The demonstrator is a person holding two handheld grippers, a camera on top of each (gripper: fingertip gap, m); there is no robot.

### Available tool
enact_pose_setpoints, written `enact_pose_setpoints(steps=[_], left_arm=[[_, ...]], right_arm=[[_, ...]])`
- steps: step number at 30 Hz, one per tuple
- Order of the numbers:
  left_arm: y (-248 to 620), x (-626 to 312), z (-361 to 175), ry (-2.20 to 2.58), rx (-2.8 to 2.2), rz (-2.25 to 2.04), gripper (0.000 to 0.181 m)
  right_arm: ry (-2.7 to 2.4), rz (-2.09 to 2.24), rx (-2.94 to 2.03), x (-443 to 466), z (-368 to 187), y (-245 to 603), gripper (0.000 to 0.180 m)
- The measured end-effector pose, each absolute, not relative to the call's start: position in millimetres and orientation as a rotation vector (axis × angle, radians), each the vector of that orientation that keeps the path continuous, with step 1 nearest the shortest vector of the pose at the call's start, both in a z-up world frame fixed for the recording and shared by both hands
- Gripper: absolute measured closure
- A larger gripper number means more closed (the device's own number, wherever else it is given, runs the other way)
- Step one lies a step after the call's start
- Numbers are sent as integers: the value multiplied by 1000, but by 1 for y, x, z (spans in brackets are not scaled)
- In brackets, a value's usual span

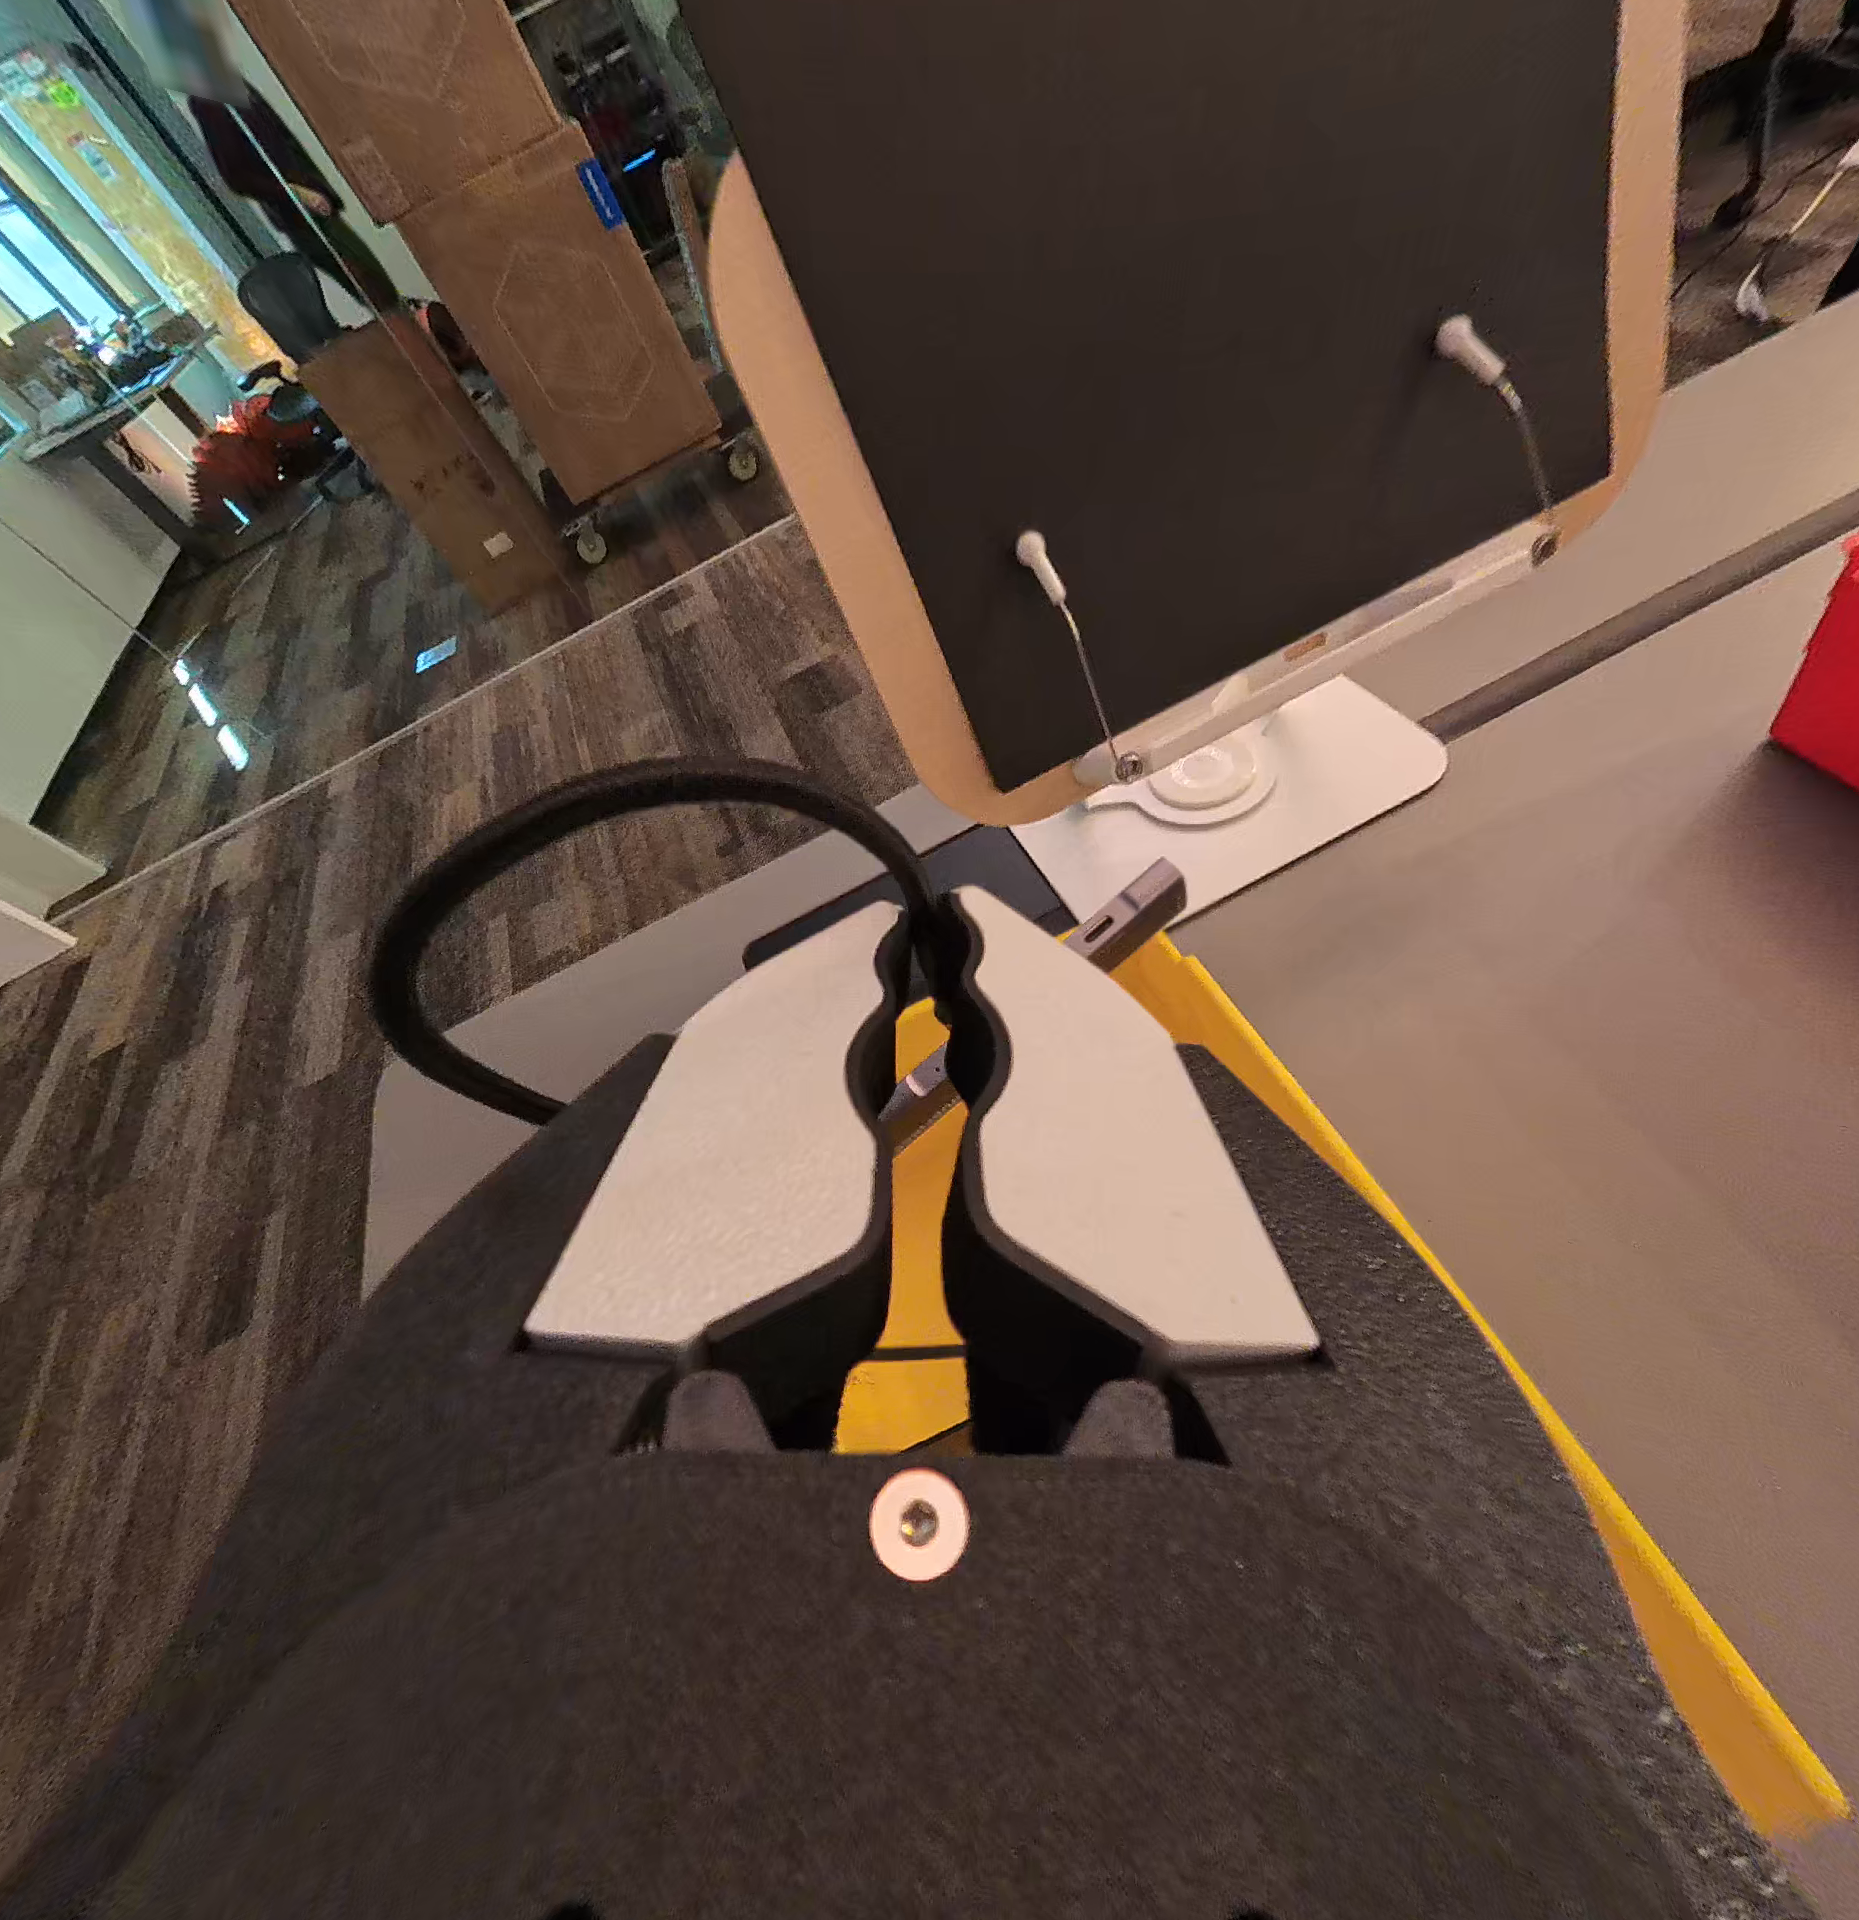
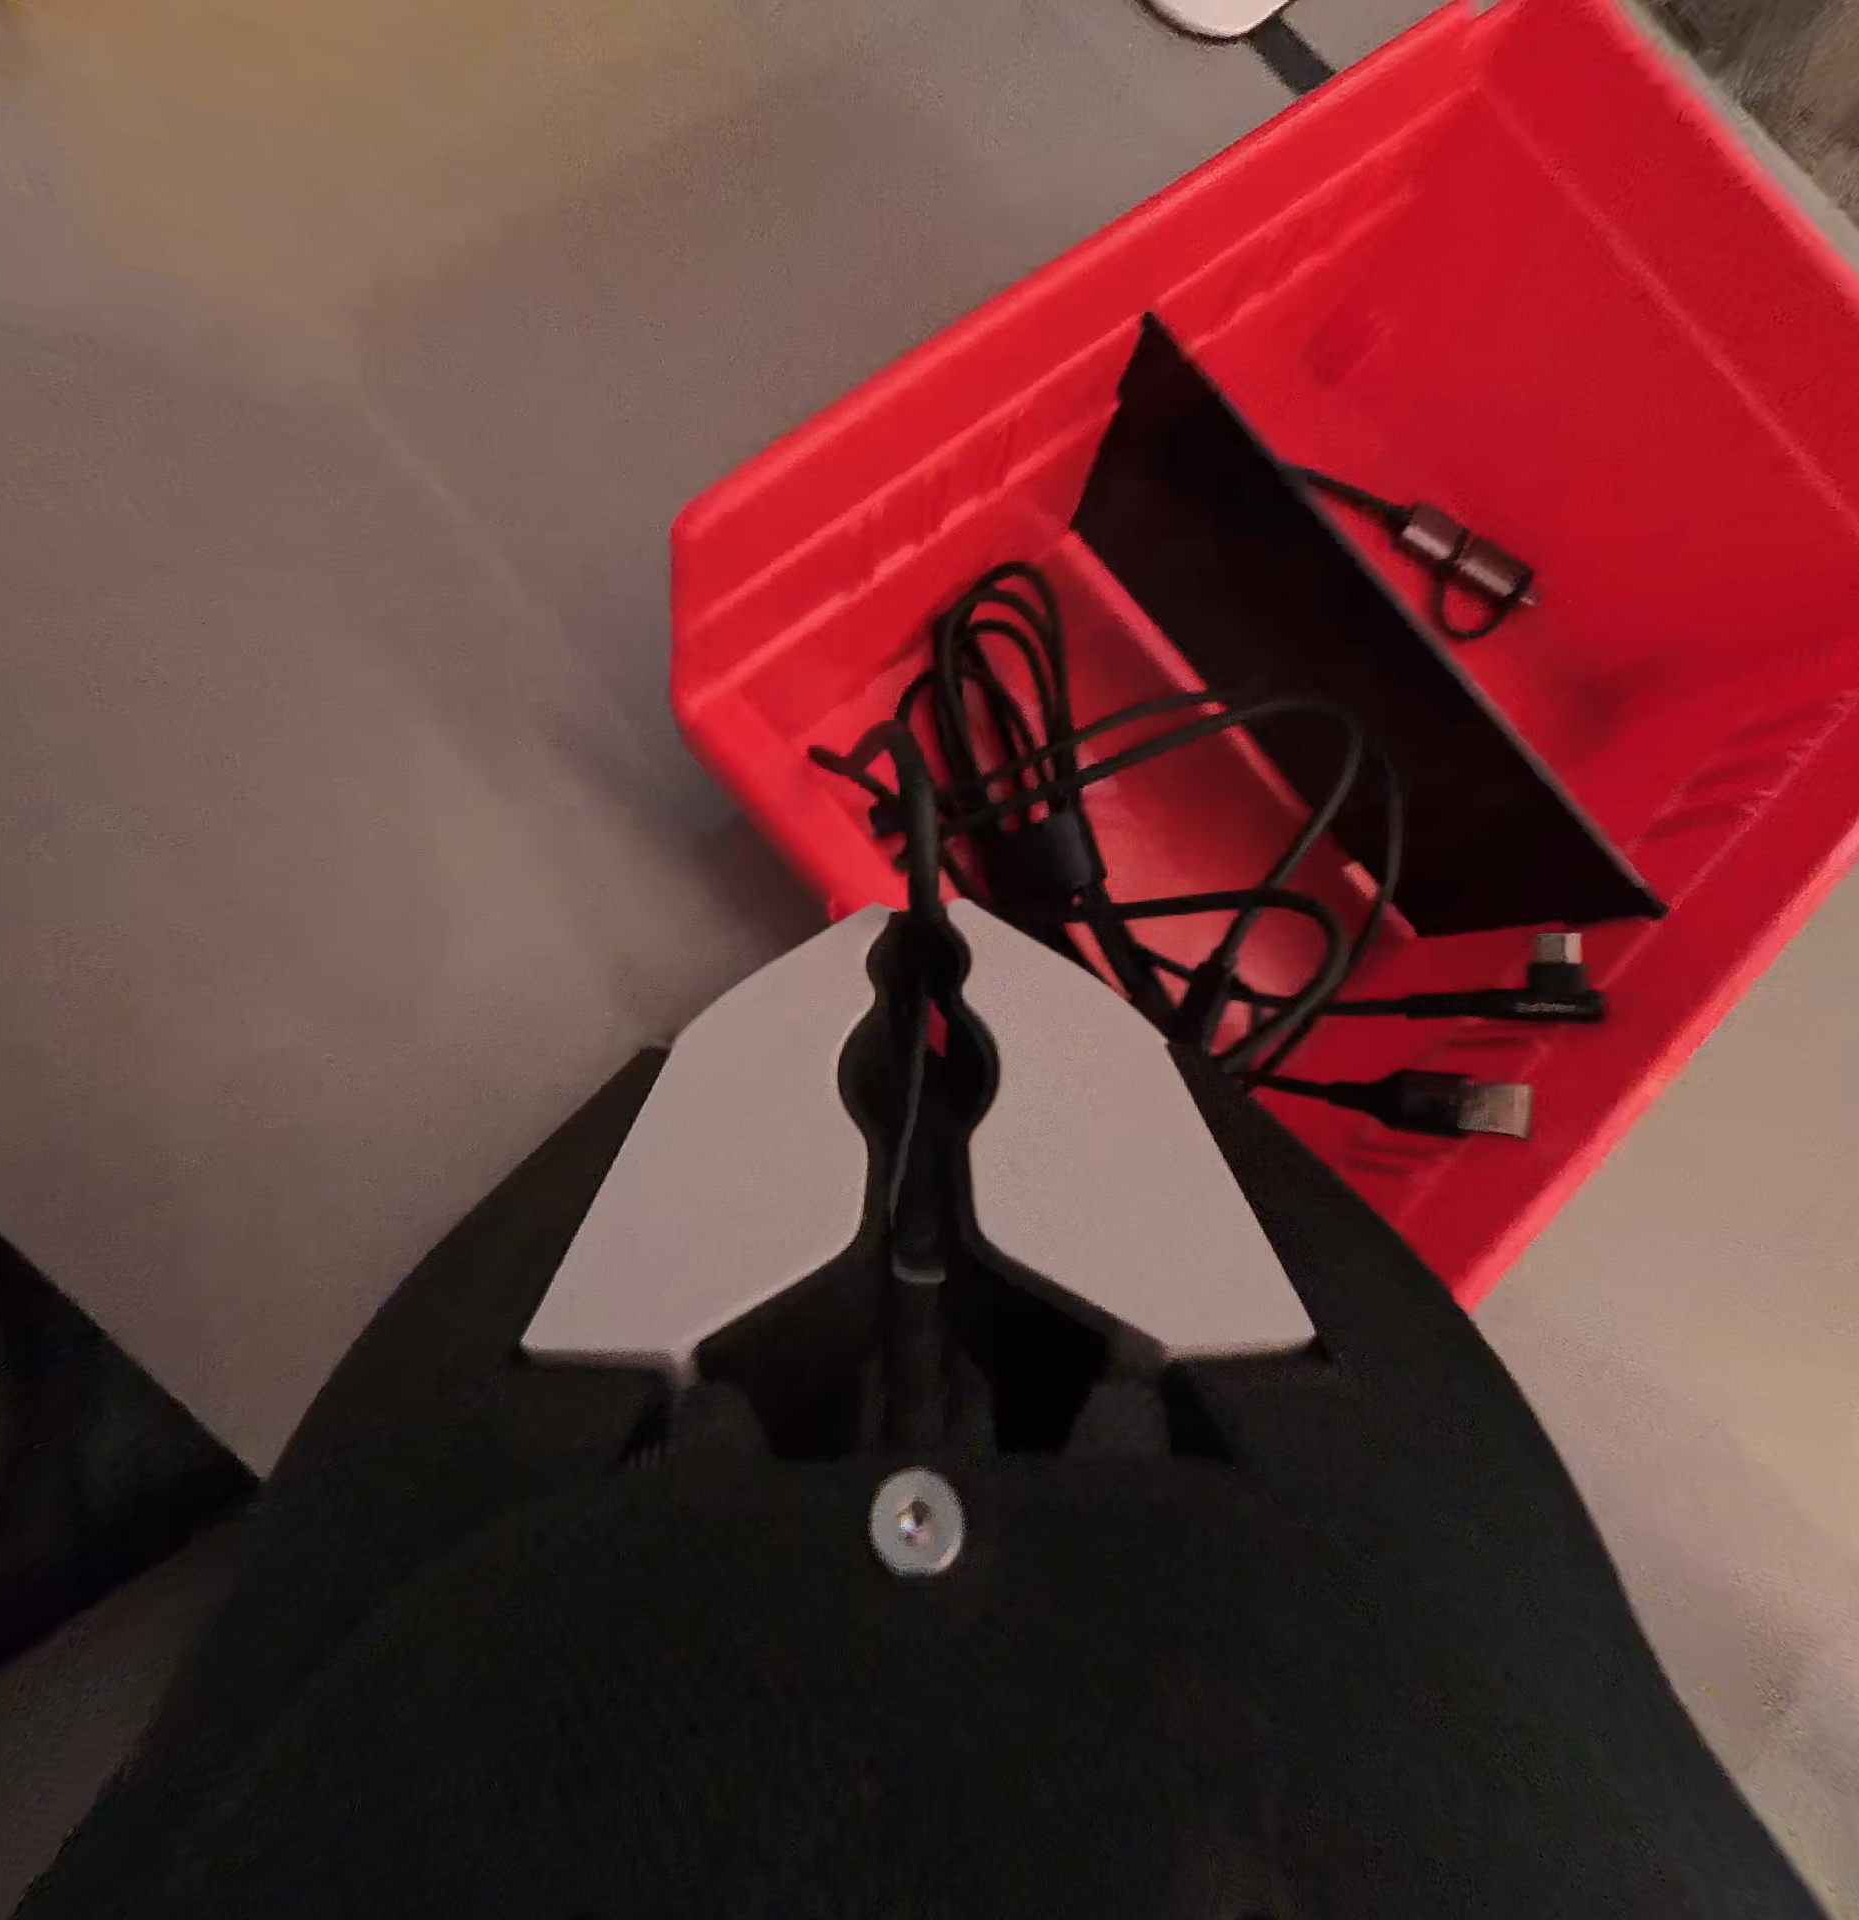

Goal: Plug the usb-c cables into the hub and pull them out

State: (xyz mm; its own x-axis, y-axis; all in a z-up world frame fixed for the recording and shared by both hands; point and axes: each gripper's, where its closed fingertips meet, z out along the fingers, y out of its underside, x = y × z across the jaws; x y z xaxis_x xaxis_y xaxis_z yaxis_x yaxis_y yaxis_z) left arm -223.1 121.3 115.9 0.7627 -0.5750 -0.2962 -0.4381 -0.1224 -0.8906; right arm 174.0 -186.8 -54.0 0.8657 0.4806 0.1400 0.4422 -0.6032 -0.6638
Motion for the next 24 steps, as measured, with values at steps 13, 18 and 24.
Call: enact_pose_setpoints(steps=[13, 18, 24], left_arm=[[94, -240, 167, 803, -1673, -149, 177], [90, -237, 166, 825, -1669, -172, 177], [80, -234, 186, 832, -1635, -193, 177]], right_arm=[[-761, -47, -2286, 207, 55, -112, 175], [-1074, -55, -2379, 212, -47, -126, 174], [-963, 35, -2408, 235, -83, -125, 174]])
